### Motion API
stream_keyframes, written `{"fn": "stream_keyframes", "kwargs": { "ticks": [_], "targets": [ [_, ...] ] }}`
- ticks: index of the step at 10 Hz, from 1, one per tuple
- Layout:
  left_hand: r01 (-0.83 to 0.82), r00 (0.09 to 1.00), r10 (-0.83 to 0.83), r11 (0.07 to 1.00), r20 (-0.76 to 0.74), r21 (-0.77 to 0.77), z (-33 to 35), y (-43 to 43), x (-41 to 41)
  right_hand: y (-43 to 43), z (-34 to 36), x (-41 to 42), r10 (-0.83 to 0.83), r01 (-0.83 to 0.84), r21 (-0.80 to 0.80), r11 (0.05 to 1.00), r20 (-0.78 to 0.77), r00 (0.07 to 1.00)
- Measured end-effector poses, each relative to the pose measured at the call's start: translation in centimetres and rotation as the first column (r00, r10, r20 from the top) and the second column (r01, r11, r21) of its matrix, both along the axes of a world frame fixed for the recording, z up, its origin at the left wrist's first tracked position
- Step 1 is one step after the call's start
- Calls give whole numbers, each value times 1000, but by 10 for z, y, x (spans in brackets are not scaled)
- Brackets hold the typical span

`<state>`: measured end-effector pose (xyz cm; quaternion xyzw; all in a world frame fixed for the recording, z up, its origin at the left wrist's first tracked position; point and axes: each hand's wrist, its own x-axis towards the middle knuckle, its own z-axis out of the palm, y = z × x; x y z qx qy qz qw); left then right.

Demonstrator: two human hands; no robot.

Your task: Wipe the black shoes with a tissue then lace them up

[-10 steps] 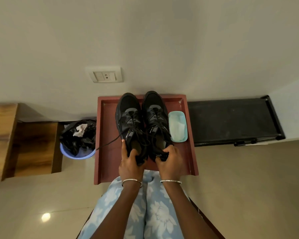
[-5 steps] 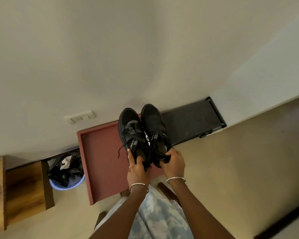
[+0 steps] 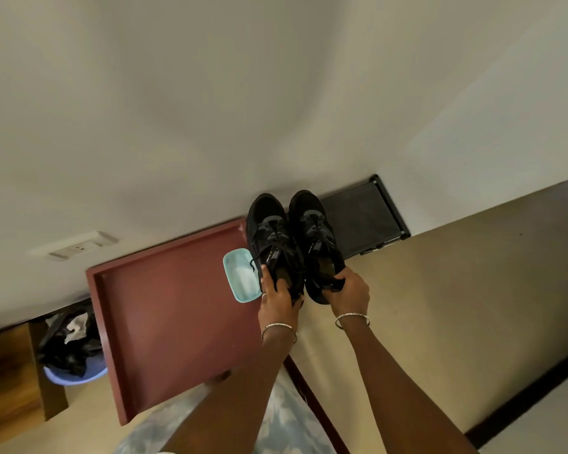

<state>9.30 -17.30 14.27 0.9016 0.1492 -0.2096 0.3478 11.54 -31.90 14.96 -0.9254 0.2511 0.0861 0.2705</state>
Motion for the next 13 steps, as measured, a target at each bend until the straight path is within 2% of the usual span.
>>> {"fn": "stream_keyframes", "kwargs": {
  "ticks": [2,4,5,8,10,11,12,13],
  "targets": [
    [-50,997,51,999,-65,22,-50,-58,27,-35,-58,46,23,-22,31,999,-34,999],
    [-108,993,111,992,-49,65,-117,-102,40,-69,-122,68,26,-25,34,999,-29,999],
    [-111,993,116,986,-36,121,-152,-116,45,-81,-160,67,33,-32,44,999,-21,999],
    [-94,995,100,971,-13,222,-216,-116,46,-90,-205,65,65,-64,37,997,-24,998],
    [-60,986,76,993,-149,104,-218,-107,42,-89,-211,57,28,-26,46,999,-28,999],
    [-15,981,19,1000,-191,24,-198,-87,47,-81,-198,58,47,-39,83,996,-90,995],
    [-1,975,-9,999,-222,-44,-179,-74,51,-70,-179,56,16,-5,102,995,-106,994],
    [9,985,-21,998,-174,-70,-149,-59,60,-52,-159,46,-58,61,29,998,-81,995]
  ]
}}
